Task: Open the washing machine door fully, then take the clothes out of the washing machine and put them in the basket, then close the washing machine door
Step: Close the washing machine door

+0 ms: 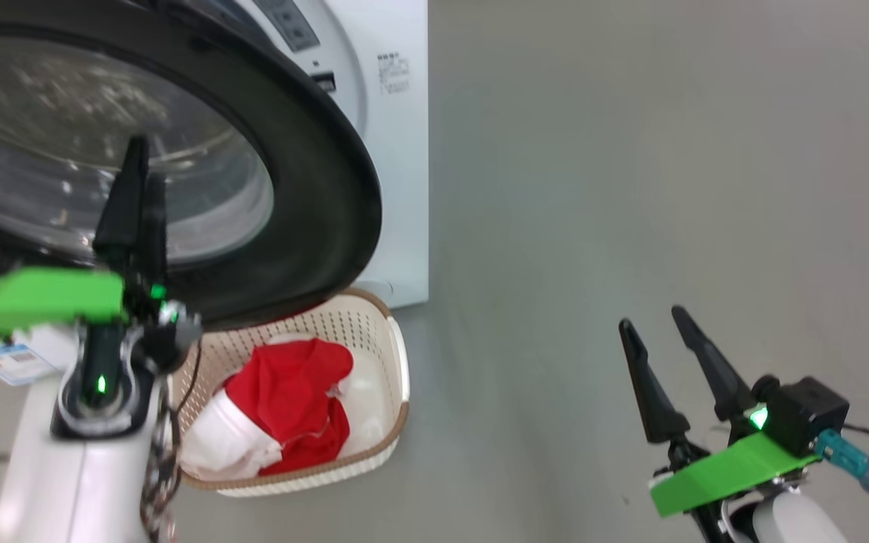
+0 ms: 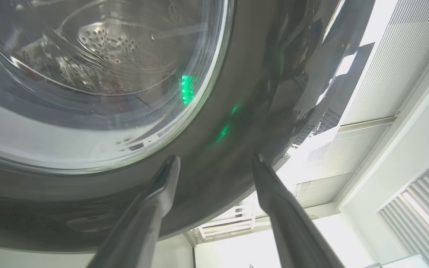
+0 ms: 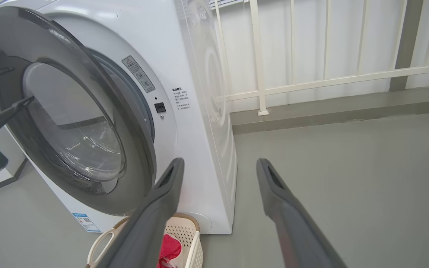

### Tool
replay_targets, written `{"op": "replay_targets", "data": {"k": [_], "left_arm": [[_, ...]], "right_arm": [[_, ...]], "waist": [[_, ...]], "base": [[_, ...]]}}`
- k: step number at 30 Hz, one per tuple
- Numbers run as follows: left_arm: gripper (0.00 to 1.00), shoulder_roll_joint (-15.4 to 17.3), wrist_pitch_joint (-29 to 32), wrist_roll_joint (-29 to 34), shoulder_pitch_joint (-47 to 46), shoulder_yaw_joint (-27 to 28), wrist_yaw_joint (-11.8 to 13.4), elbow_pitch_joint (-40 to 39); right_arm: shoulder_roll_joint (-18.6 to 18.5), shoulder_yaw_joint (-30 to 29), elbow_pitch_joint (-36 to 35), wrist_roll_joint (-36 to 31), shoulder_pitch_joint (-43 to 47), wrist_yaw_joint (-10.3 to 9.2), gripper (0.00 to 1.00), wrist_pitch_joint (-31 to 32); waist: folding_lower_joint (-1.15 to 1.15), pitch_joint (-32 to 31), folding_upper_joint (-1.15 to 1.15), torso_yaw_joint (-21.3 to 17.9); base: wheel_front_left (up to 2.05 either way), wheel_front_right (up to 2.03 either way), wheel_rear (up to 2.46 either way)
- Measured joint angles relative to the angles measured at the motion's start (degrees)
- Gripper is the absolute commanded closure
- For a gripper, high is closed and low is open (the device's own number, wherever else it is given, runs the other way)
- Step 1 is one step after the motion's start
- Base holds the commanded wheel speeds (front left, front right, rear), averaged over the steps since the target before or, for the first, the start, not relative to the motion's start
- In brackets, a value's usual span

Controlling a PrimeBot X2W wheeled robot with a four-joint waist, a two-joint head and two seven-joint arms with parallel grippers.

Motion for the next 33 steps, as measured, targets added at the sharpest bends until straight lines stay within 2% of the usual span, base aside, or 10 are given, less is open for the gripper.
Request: {"op": "replay_targets", "data": {"k": [9, 14, 18, 21, 25, 30, 33], "left_arm": [[0.0, 3.5, -6.4, 11.1, 17.1, -2.8, -2.1, -8.3], [0.0, 8.0, -13.7, 21.3, 27.1, -3.9, -2.6, -14.3], [0.0, 10.9, -16.7, 32.4, 33.9, -4.4, -2.9, -18.9], [0.0, 10.9, -17.1, 41.2, 37.7, -3.8, -2.8, -21.5], [0.0, 8.3, -17.2, 52.4, 40.3, 0.6, -2.7, -25.8], [0.0, 6.8, -17.3, 70.4, 43.7, 3.5, -2.8, -27.5], [0.0, 4.4, -17.3, 75.4, 44.8, 4.3, -2.9, -27.2]], "right_arm": [[0.5, -0.3, 0.2, 0.0, 4.4, 0.0, 0.0, 0.0], [0.8, -0.5, 0.2, 0.0, 5.4, 0.0, 0.0, 0.0], [0.8, -1.0, 0.0, 0.0, 5.7, 0.0, 0.0, 0.0], [0.8, -1.4, -0.1, 0.0, 5.7, 0.0, 0.0, 0.0], [0.8, -2.2, -0.5, -0.1, 5.8, 0.0, 0.0, 0.0], [0.8, -2.4, -0.8, -0.5, 6.4, 0.0, 0.0, 0.0], [0.9, -2.4, -0.8, -0.6, 7.0, 0.0, 0.0, 0.0]], "waist": [[0.0, -5.6, 0.0, 1.0], [0.0, -8.4, 0.0, 1.4], [0.0, -9.7, 0.0, 1.4], [0.0, -10.4, 0.0, 1.4], [0.0, -11.0, 0.0, 1.5], [0.0, -11.4, 0.0, 1.5], [0.0, -11.4, 0.0, 1.5]], "base": [[0.0, 0.0, 0.0], [0.0, 0.0, 0.0], [0.0, 0.0, 0.0], [0.0, 0.0, 0.0], [0.0, 0.0, 0.0], [0.0, 0.0, 0.0], [0.0, 0.0, 0.0]]}}
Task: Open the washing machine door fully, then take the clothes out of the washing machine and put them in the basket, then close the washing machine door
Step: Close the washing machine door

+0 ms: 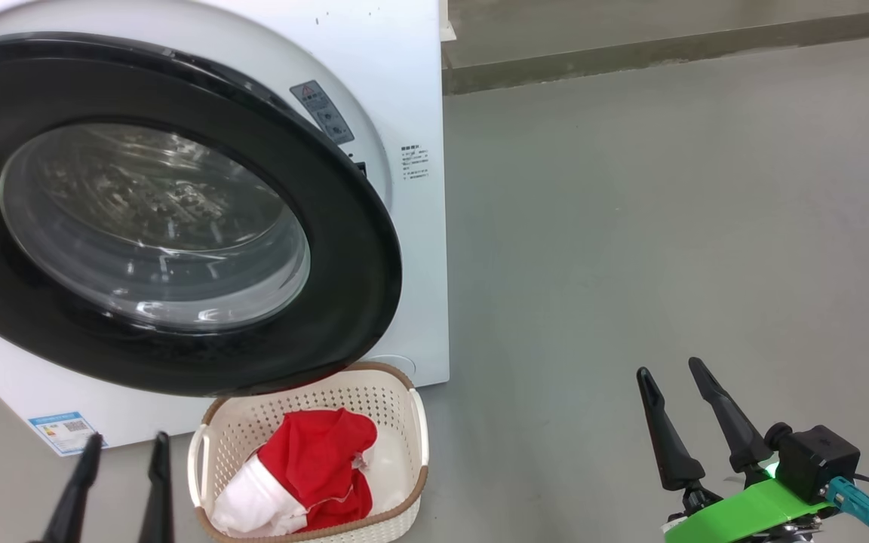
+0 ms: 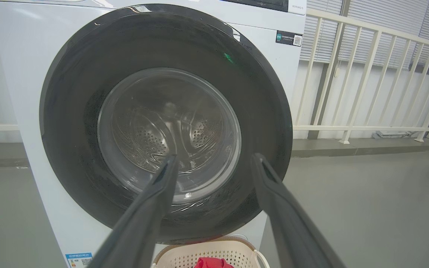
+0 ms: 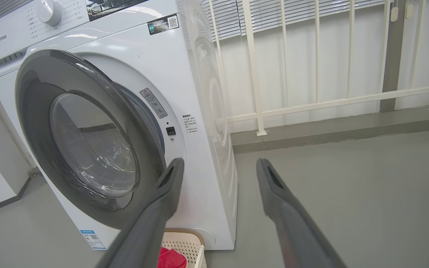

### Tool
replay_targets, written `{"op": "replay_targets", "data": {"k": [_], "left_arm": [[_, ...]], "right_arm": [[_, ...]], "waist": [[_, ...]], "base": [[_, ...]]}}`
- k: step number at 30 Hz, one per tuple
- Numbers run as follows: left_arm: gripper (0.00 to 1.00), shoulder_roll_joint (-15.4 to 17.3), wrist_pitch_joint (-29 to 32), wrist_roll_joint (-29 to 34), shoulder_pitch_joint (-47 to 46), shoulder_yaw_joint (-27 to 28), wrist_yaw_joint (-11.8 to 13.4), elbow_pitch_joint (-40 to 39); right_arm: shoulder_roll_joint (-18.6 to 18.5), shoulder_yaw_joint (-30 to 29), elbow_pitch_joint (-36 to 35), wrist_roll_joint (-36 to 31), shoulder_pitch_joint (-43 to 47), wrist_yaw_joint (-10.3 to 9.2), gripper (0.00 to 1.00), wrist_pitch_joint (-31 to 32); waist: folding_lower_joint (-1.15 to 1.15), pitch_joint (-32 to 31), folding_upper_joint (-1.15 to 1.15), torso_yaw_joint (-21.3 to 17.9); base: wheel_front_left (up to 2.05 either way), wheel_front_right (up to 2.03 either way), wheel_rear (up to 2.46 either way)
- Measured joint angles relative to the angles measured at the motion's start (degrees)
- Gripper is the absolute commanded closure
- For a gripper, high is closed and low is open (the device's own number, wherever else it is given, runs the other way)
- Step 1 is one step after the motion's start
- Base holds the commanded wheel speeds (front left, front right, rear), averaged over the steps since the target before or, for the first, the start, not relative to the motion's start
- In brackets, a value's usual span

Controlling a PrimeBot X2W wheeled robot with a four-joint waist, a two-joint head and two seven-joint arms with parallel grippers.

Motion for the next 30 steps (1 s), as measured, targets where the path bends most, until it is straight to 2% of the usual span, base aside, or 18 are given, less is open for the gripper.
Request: {"op": "replay_targets", "data": {"k": [3, 10, 30], "left_arm": [[0.0, -1.4, 0.0, 3.1, 0.8, 0.8, 0.0, 0.5], [0.0, -2.9, 0.0, 4.5, 1.4, 1.2, -0.1, 1.4], [0.0, -3.5, 0.0, 6.0, 1.7, 1.4, -0.1, 2.1]], "right_arm": [[0.0, 0.0, 0.0, -0.4, 0.0, 0.0, 0.0, 0.0], [0.0, -0.2, -0.1, -0.8, 0.0, 0.0, 0.0, 0.0], [0.1, 0.0, 0.3, -1.5, 0.0, 0.0, 0.0, 0.0]], "waist": [[0.0, 0.0, 0.0, 0.1], [0.0, 0.1, 0.0, 0.4], [0.0, 0.6, 0.0, 1.6]], "base": [[0.0, 0.0, 0.0], [0.0, 0.0, 0.0], [0.0, 0.0, 0.0]]}}
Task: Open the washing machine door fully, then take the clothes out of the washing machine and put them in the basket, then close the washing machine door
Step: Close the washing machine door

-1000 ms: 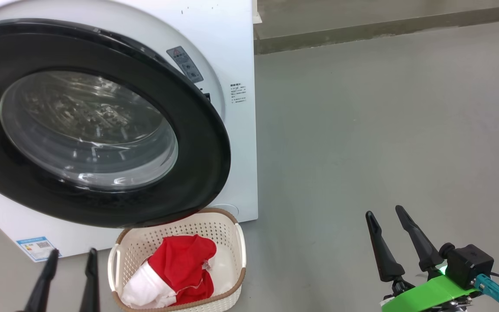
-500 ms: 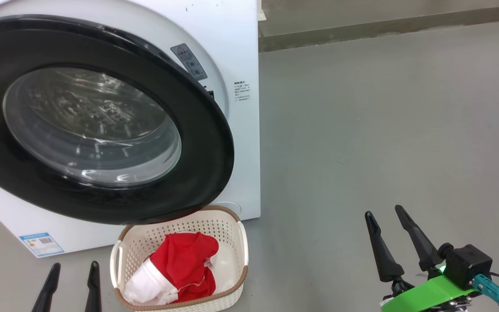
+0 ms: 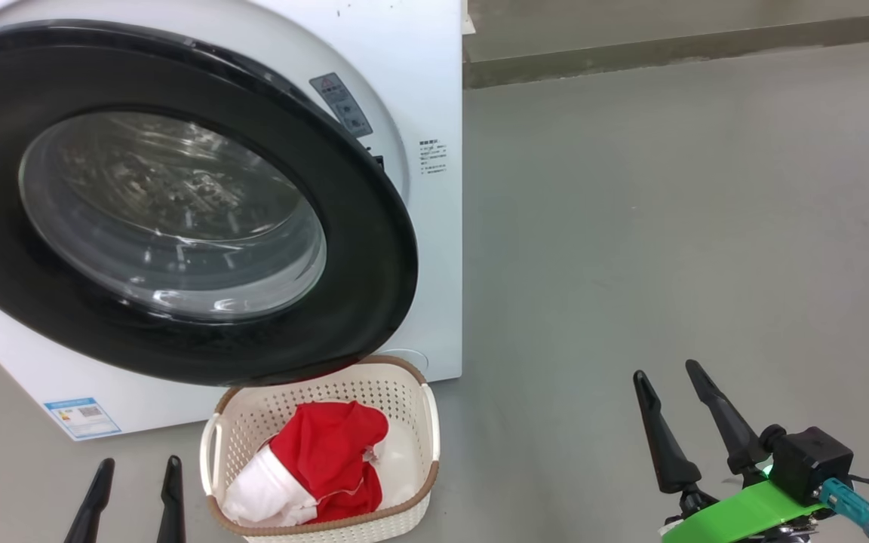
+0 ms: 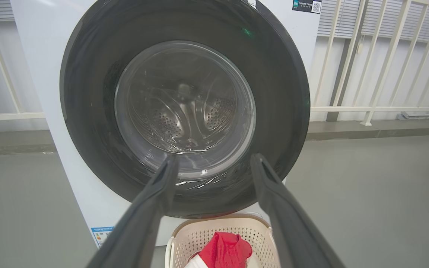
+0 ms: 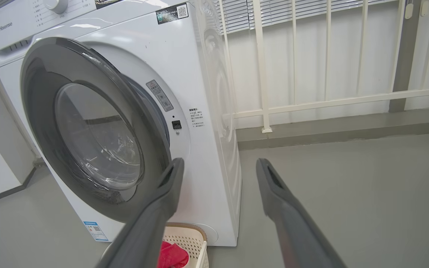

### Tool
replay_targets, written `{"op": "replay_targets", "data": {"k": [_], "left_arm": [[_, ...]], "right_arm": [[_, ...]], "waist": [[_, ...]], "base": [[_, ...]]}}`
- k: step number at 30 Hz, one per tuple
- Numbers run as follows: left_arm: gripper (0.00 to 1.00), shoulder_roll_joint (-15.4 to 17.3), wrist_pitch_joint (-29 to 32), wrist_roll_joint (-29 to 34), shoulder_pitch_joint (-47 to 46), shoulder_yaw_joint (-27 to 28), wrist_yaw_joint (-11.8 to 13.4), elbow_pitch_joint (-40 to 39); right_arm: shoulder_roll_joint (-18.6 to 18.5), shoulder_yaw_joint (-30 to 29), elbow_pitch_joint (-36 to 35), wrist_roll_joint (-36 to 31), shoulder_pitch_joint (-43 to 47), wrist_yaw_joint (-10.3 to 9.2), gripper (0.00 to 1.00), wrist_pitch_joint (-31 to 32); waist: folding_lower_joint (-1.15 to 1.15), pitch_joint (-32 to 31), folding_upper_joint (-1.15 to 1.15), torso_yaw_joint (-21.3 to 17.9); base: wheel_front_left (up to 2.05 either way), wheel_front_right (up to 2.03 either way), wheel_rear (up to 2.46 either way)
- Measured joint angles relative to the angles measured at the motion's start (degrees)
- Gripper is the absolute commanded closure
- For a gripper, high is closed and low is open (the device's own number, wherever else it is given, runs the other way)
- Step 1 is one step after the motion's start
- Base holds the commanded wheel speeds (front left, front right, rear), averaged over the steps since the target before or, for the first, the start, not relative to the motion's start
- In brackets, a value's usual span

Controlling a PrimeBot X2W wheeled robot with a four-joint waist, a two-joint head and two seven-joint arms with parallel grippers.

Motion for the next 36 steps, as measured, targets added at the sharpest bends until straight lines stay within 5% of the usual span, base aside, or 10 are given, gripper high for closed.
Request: {"op": "replay_targets", "data": {"k": [3, 4, 5, 6, 13, 26, 36], "left_arm": [[0.0, 0.0, 0.0, 0.0, 0.0, -0.1, 0.0, -0.1], [0.0, 0.0, 0.0, 0.0, 0.0, -0.3, 0.0, -0.1], [0.0, 0.0, 0.0, 0.0, 0.0, -0.4, 0.0, -0.1], [0.0, 0.0, 0.0, 0.0, 0.0, -0.5, 0.0, -0.1], [0.0, 0.2, 0.0, 0.0, -0.2, -1.6, 0.0, 0.1], [0.0, 1.8, 0.0, -0.2, -2.0, -4.3, 0.0, 1.4], [0.0, 1.8, 0.0, -1.2, -6.0, -6.3, 0.0, 1.8]], "right_arm": [[0.0, 0.6, 0.9, 0.0, 0.0, 0.0, 0.05, 0.0], [0.0, 0.8, 1.3, 0.0, 0.0, 0.0, 0.51, 0.0], [-0.1, 1.0, 1.7, 0.0, -0.1, 0.0, 0.8, 0.0], [-0.2, 1.2, 2.1, 0.0, -0.2, 0.0, 1.0, 0.0], [-1.0, 3.4, 8.0, 0.2, -4.7, 0.0, 1.0, 0.0], [-1.8, 17.4, 27.5, 6.1, -24.9, 0.0, 1.0, 0.0], [-2.0, 25.3, 34.4, 10.6, -38.0, 0.0, 1.0, 0.0]], "waist": [[0.0, -0.1, 0.0, 0.5], [0.0, -0.1, 0.0, 0.7], [0.0, 0.0, 0.0, 1.0], [0.0, 0.0, 0.0, 1.3], [0.0, 0.3, 0.0, 3.7], [0.0, 2.2, 0.0, 9.2], [0.0, 5.7, 0.0, 13.7]], "base": [[0.0, 0.0, 0.0], [0.0, 0.0, 0.0], [0.0, 0.0, 0.0], [0.0, 0.0, 0.0], [0.0, 0.0, 0.0], [0.0, 0.0, 0.0], [0.0, 0.0, 0.0]]}}
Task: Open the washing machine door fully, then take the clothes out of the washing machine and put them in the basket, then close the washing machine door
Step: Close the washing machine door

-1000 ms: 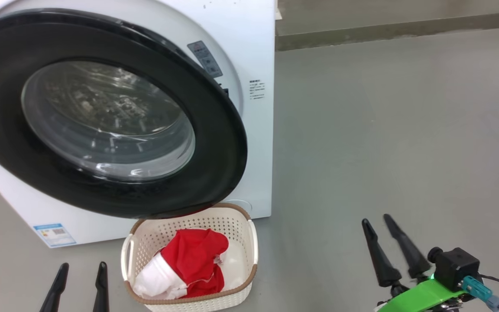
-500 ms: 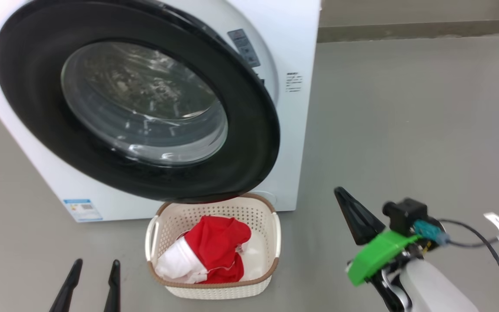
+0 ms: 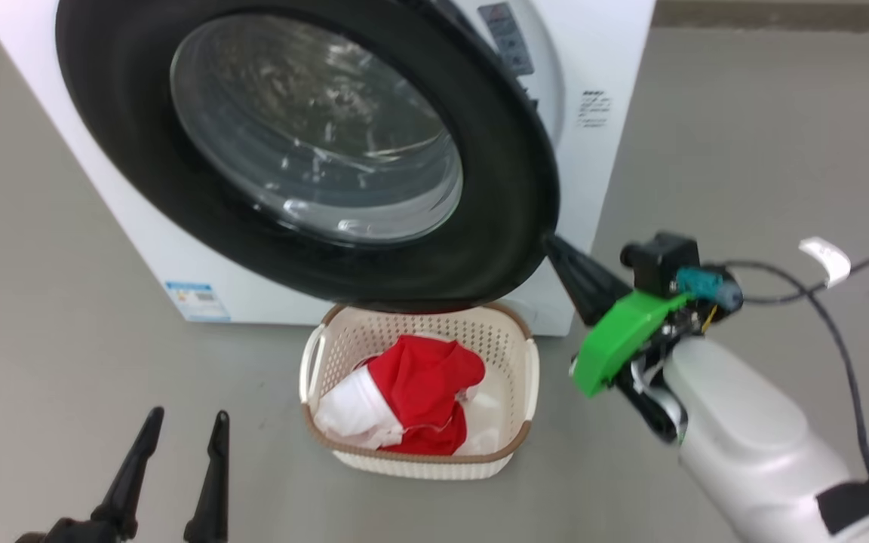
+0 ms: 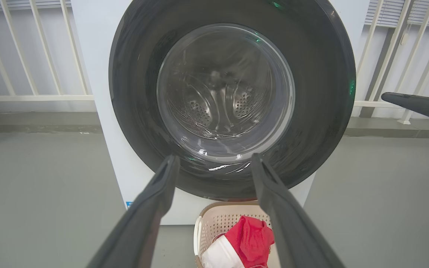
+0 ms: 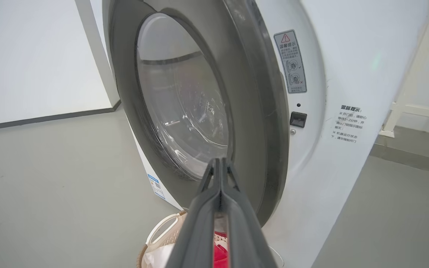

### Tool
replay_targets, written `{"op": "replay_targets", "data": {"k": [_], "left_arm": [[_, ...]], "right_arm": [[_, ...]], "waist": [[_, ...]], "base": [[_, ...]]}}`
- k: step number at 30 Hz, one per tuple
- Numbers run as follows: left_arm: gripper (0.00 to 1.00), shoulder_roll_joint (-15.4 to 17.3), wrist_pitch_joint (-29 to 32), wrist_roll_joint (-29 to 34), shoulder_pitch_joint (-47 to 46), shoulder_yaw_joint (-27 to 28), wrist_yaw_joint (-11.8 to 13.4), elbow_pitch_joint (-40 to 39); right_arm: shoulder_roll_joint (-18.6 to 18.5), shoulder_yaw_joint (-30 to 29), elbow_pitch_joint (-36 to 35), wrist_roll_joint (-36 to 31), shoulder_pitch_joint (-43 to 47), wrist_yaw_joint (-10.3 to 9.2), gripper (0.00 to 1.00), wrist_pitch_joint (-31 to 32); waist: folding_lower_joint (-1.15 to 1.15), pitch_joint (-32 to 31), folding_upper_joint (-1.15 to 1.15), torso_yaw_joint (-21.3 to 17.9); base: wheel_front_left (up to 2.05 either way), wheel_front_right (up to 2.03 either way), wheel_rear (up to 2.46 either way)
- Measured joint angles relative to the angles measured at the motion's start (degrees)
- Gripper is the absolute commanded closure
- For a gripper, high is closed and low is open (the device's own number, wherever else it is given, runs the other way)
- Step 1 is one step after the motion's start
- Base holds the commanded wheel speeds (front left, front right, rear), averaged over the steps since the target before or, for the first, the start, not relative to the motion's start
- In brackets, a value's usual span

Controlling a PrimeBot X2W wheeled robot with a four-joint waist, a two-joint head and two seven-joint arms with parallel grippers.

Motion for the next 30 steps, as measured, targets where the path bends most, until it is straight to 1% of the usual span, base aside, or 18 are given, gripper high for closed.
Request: {"op": "replay_targets", "data": {"k": [4, 9, 23, 30], "left_arm": [[0.0, 0.0, 0.0, 0.0, -2.0, -0.9, 0.0, 0.1], [0.0, -0.1, 0.0, -0.3, -4.5, -1.6, 0.0, 0.2], [0.0, -1.0, 0.0, -1.2, -9.0, -2.4, 0.0, 1.2], [0.0, -0.8, 0.0, -2.2, -10.9, -2.4, 0.0, 1.2]], "right_arm": [[-1.1, 1.0, 2.2, 0.8, -5.9, 0.0, 1.0, 0.0], [-1.7, 0.6, 3.5, 2.1, -10.7, 0.0, 1.0, 0.0], [-3.3, -5.5, 5.0, 2.4, -16.9, 0.42, 1.0, 0.0], [-3.4, -5.1, 7.4, 2.4, -21.6, 0.42, 1.0, 0.0]], "waist": [[0.0, 2.9, 0.0, 1.9], [0.0, 6.2, 0.0, 3.6], [0.0, 13.4, 0.0, 7.4], [0.0, 16.4, 0.0, 7.9]], "base": [[0.0, 0.0, 0.0], [0.0, 0.0, 0.0], [0.0, 0.0, 0.0], [0.0, 0.0, 0.0]]}}
